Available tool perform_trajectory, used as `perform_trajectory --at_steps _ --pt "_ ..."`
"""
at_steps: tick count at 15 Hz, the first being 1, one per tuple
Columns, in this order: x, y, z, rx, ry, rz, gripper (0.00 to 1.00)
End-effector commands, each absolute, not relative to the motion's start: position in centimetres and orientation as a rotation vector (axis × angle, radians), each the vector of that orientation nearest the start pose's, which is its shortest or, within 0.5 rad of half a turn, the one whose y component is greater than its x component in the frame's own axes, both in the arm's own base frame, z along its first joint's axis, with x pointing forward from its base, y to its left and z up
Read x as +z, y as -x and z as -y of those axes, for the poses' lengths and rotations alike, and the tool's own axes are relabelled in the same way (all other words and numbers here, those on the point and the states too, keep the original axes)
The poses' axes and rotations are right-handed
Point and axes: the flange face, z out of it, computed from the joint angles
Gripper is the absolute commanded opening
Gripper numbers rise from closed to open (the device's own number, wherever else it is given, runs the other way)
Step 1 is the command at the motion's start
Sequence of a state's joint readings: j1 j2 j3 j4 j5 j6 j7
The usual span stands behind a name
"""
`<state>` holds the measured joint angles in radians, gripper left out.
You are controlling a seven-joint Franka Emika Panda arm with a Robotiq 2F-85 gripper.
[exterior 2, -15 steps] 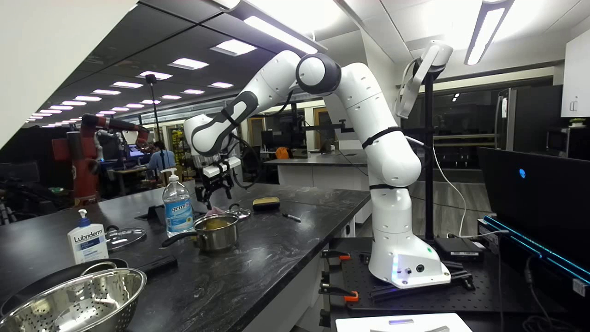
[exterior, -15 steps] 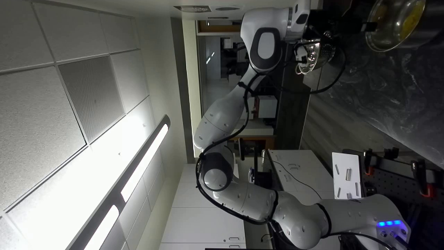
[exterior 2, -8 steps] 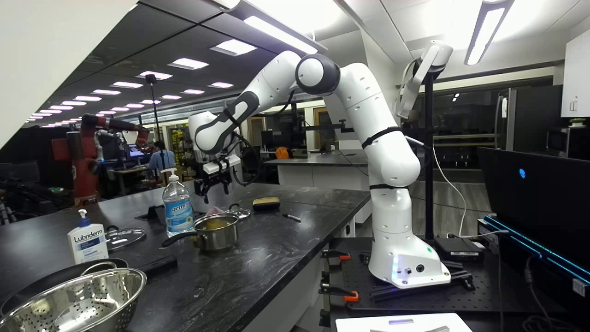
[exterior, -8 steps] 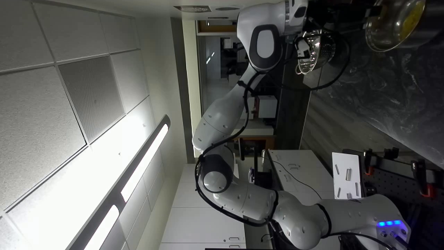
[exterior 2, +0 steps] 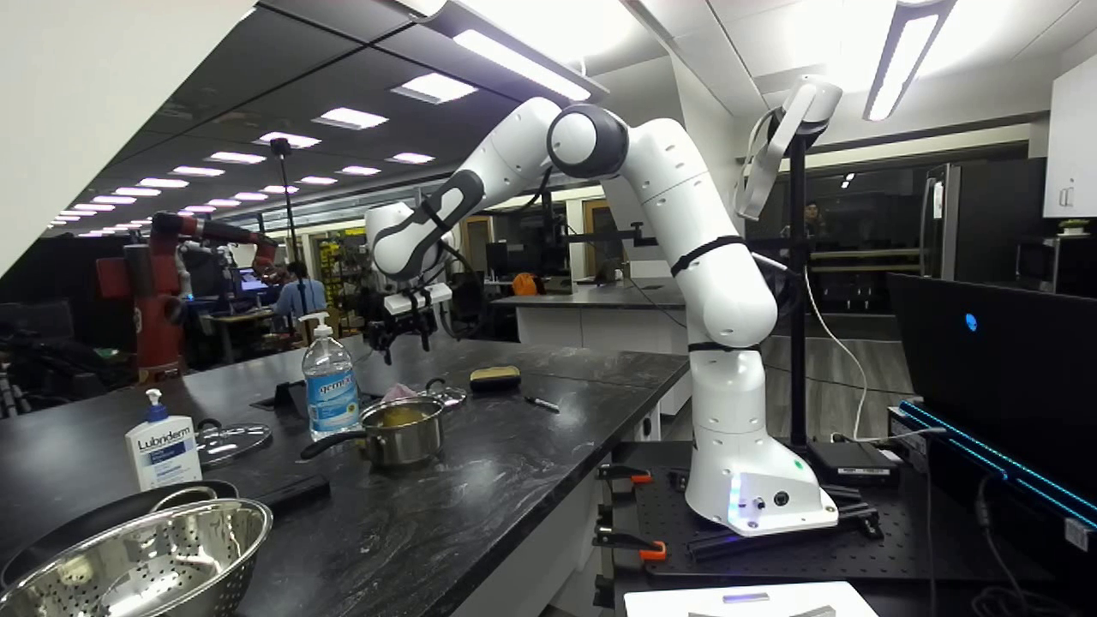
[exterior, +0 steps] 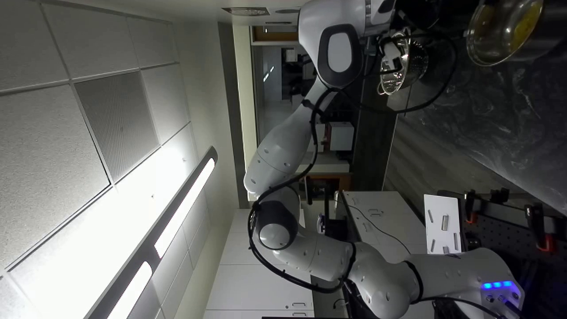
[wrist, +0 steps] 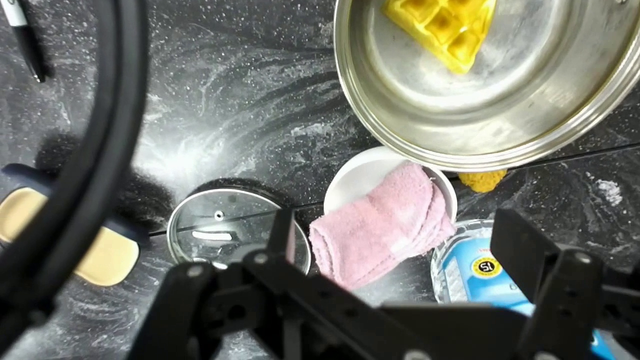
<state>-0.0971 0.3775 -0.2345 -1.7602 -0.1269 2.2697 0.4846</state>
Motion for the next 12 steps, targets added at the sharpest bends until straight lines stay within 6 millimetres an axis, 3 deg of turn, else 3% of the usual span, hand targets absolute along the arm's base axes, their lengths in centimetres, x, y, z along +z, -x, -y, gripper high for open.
perform_trajectory --at_steps 1,8,12 --pt "37.1 -63.5 22.7 -0.298 3.028 -1.238 1.00" --pt "35.1 -64.0 27.8 -0.312 2.927 -1.404 1.00" --pt "32.9 -64.6 29.9 -0.317 2.922 -1.474 1.00"
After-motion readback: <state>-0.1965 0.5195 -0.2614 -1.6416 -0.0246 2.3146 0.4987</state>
